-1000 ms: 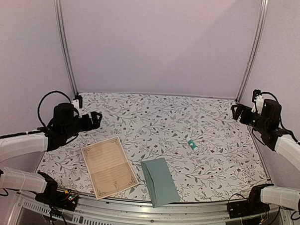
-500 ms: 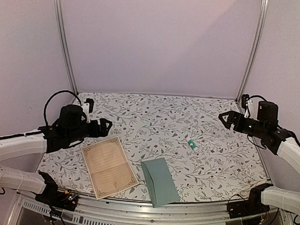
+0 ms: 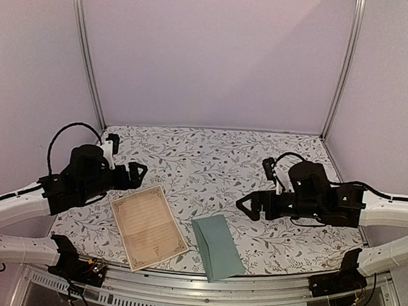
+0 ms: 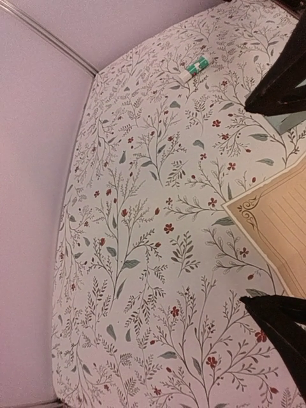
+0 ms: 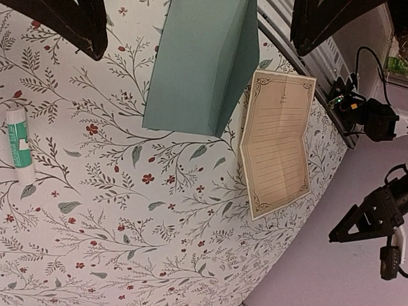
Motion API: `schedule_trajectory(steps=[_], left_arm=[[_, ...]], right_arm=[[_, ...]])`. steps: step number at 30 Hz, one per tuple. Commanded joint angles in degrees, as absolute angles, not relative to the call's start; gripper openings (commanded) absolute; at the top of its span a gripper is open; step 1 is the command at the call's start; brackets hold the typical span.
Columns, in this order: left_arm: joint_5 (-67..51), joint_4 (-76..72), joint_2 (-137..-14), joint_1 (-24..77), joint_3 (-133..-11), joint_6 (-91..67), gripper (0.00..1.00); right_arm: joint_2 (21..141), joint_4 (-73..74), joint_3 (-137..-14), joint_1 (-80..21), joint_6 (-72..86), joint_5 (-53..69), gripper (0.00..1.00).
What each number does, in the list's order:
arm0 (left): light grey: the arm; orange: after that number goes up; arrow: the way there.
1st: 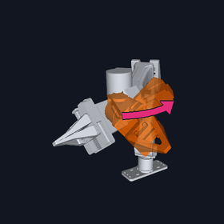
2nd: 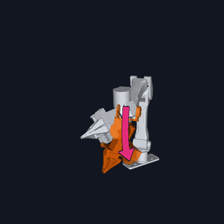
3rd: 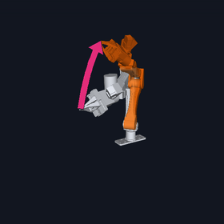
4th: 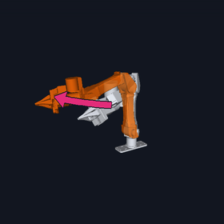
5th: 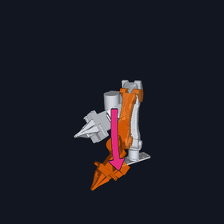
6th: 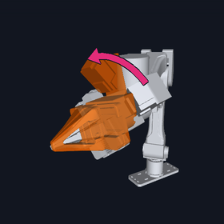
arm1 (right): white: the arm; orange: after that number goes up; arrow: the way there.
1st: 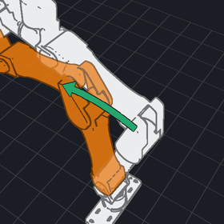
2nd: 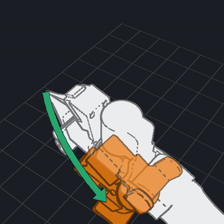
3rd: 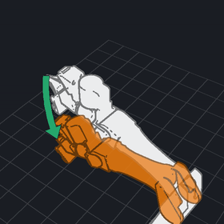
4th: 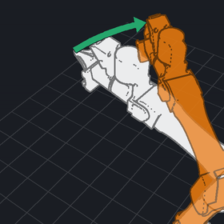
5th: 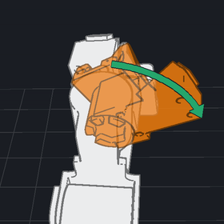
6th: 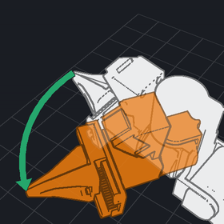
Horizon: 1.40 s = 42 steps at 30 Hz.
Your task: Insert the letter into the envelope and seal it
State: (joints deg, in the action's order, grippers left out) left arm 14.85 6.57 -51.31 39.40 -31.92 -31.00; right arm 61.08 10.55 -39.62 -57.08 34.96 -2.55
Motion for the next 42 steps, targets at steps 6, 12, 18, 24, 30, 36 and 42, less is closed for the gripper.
schedule_trajectory(steps=[6, 12, 18, 24, 30, 36, 42], left_arm=[[16.77, 8.63, -52.28, 40.68, -31.78, -31.74, 0.97], [18.30, 9.32, -51.73, 40.80, -31.57, -32.07, 0.97], [19.04, 9.46, -51.50, 40.79, -31.36, -32.04, 0.97], [24.98, 8.98, -52.51, 40.70, -30.22, -32.91, 1.00], [24.73, 9.76, -55.88, 40.53, -31.48, -33.28, 1.00], [24.81, 9.94, -55.79, 40.52, -31.58, -33.43, 1.00], [24.51, 9.93, -54.61, 40.53, -31.25, -33.46, 1.00]], right_arm=[[85.60, 10.23, -54.99, -73.59, 40.39, -13.25, 0.98], [97.95, 11.81, -61.15, -77.81, 42.32, -12.83, 0.94], [104.27, 14.44, -63.50, -79.33, 45.25, -14.52, 0.82], [108.54, 16.03, -66.10, -80.59, 45.44, -15.39, 0.54], [109.71, 18.03, -67.42, -80.74, 45.59, -17.70, 0.15], [109.28, 22.52, -70.11, -79.76, 44.02, -24.42, 0.11], [108.93, 21.21, -71.09, -72.55, 38.75, -27.09, 0.09]])
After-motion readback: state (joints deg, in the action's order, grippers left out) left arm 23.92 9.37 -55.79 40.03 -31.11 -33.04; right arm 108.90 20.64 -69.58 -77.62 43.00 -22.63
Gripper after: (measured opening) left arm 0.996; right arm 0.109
